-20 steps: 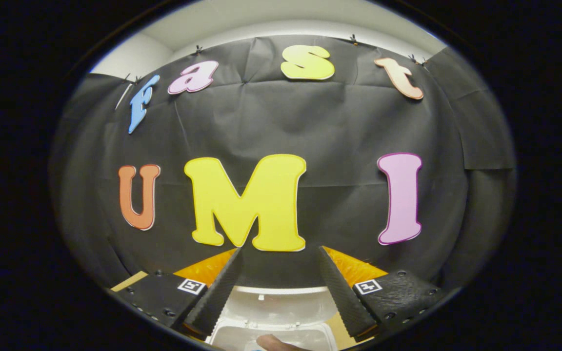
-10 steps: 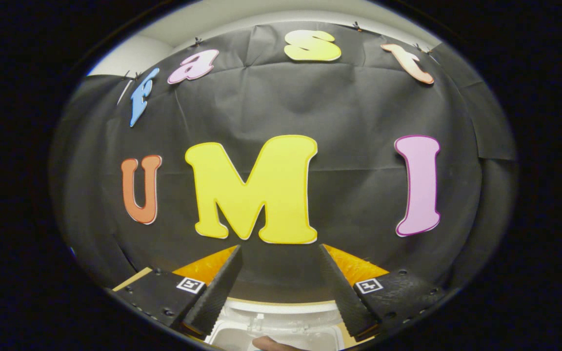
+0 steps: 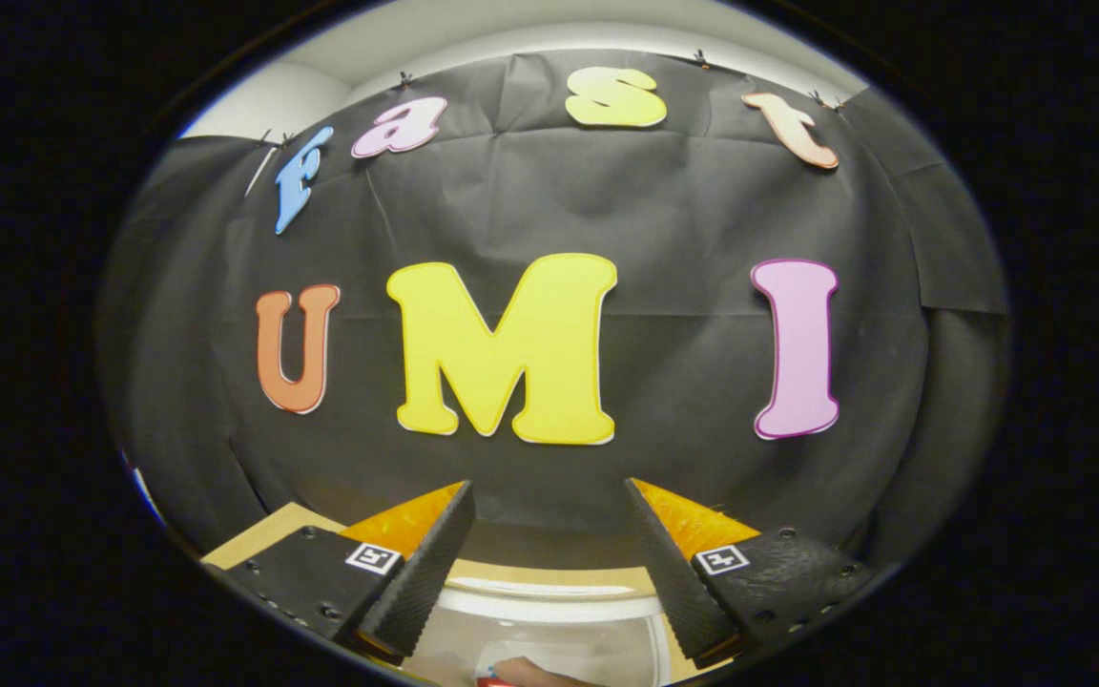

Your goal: Press the lid of the desktop garbage bin to open it, pick up the crumpled paper on the desktop and throw it into the bin, then pick up the pop can on the desktop and drop it into the bin, and finally close the garbage bin lid.

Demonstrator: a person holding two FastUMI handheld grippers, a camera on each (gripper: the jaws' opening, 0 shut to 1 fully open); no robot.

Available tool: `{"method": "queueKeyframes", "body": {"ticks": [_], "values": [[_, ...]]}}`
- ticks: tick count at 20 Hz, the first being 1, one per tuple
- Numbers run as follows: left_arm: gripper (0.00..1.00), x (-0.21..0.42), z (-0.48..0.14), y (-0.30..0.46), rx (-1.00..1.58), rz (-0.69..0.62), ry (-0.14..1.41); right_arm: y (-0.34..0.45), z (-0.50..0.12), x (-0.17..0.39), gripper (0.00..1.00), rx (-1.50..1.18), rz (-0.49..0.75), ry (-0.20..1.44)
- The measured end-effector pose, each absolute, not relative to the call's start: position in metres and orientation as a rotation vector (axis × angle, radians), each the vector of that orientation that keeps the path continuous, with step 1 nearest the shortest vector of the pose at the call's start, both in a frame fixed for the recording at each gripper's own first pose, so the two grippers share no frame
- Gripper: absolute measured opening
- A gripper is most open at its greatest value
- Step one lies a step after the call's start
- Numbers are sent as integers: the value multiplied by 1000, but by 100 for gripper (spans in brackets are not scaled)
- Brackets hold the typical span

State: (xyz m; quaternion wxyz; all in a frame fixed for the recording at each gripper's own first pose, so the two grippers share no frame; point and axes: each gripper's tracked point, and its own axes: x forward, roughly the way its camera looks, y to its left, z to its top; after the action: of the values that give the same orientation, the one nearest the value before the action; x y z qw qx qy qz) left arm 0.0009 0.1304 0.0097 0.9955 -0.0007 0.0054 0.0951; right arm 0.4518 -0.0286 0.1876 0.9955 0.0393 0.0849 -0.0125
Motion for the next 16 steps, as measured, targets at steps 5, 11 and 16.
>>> {"method": "queueKeyframes", "body": {"ticks": [5, 11, 16], "values": [[97, -7, 19, 111, 74, 152, -4, -28, 158, 420, 98, 65, -34, 213], [97, -17, 29, 102, 125, 138, -38, -18, 116, 388, 96, 77, -30, 278], [96, -19, 32, 99, 137, 124, -52, -10, 87, 363, 95, 80, -18, 319]]}}
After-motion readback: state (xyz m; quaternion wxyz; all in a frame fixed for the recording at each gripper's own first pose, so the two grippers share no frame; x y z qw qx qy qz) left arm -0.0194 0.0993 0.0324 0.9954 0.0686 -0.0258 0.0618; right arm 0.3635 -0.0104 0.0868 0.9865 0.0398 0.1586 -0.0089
